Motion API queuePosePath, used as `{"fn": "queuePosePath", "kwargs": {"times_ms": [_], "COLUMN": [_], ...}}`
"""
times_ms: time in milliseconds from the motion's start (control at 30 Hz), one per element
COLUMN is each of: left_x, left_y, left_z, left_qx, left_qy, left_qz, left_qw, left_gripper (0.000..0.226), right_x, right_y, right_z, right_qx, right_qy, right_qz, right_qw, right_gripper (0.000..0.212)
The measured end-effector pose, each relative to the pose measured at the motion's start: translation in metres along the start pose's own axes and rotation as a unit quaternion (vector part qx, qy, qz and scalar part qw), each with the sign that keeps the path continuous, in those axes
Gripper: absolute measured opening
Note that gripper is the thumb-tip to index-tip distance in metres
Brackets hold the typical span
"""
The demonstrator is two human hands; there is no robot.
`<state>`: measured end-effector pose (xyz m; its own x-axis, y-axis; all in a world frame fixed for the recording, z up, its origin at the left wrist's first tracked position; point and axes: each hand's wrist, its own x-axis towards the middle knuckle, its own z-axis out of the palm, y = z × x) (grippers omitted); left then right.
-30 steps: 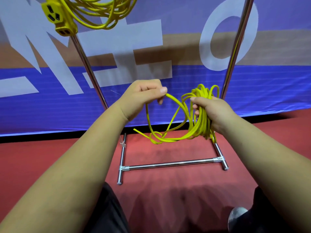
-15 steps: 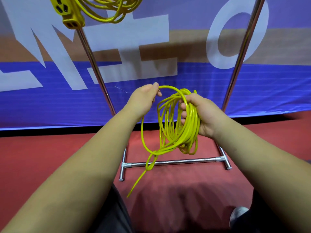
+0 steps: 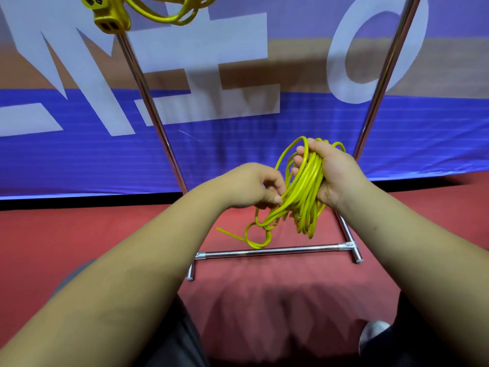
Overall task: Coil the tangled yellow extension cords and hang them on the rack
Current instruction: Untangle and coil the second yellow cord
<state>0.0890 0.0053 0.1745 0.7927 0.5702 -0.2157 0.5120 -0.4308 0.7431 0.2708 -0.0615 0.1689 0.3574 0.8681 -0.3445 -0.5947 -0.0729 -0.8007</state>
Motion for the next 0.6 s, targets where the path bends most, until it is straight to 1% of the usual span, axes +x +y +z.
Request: {"fn": "queuePosePath", "kwargs": {"times_ms": [67,167,233,333,367,433,467,500,533,567,600], "left_x": [0.003,0.006,0.004,0.007,0.01,0.016,0.016,0.014,0.011,0.009,0.008], "left_y": [0.0,0.002,0.001,-0.008,-0.016,-0.04,-0.051,-0.061,-0.07,-0.077,-0.08], "left_z": [-0.003,-0.001,0.002,0.006,0.009,0.016,0.023,0.032,0.044,0.055,0.063], "left_qx": [-0.03,-0.051,-0.085,-0.128,-0.132,-0.112,-0.079,-0.051,-0.044,-0.069,-0.128], "left_qy": [0.044,0.077,0.078,0.097,0.106,0.105,0.082,0.041,-0.002,-0.033,-0.037], "left_qz": [0.01,0.028,0.019,-0.025,-0.061,-0.182,-0.25,-0.31,-0.358,-0.387,-0.395], "left_qw": [0.999,0.995,0.993,0.987,0.984,0.971,0.962,0.948,0.933,0.919,0.909], "left_gripper": [0.015,0.015,0.015,0.012,0.015,0.024,0.026,0.029,0.036,0.044,0.047], "right_x": [0.002,0.002,0.001,0.003,0.004,0.006,0.007,0.008,0.008,0.008,0.008], "right_y": [-0.001,-0.002,-0.001,-0.002,-0.003,-0.007,-0.009,-0.01,-0.011,-0.011,-0.011], "right_z": [-0.003,-0.006,-0.006,-0.006,-0.007,-0.012,-0.014,-0.017,-0.019,-0.021,-0.021], "right_qx": [0.022,0.018,0.004,-0.001,0.006,0.039,0.058,0.073,0.082,0.087,0.089], "right_qy": [-0.004,-0.032,-0.046,-0.046,-0.042,-0.024,-0.01,0.004,0.016,0.023,0.027], "right_qz": [-0.006,-0.007,-0.017,-0.034,-0.038,-0.043,-0.044,-0.043,-0.04,-0.035,-0.03], "right_qw": [1.0,0.999,0.999,0.998,0.998,0.998,0.997,0.996,0.996,0.995,0.995], "right_gripper": [0.026,0.029,0.028,0.017,0.013,0.012,0.013,0.013,0.013,0.014,0.014]}}
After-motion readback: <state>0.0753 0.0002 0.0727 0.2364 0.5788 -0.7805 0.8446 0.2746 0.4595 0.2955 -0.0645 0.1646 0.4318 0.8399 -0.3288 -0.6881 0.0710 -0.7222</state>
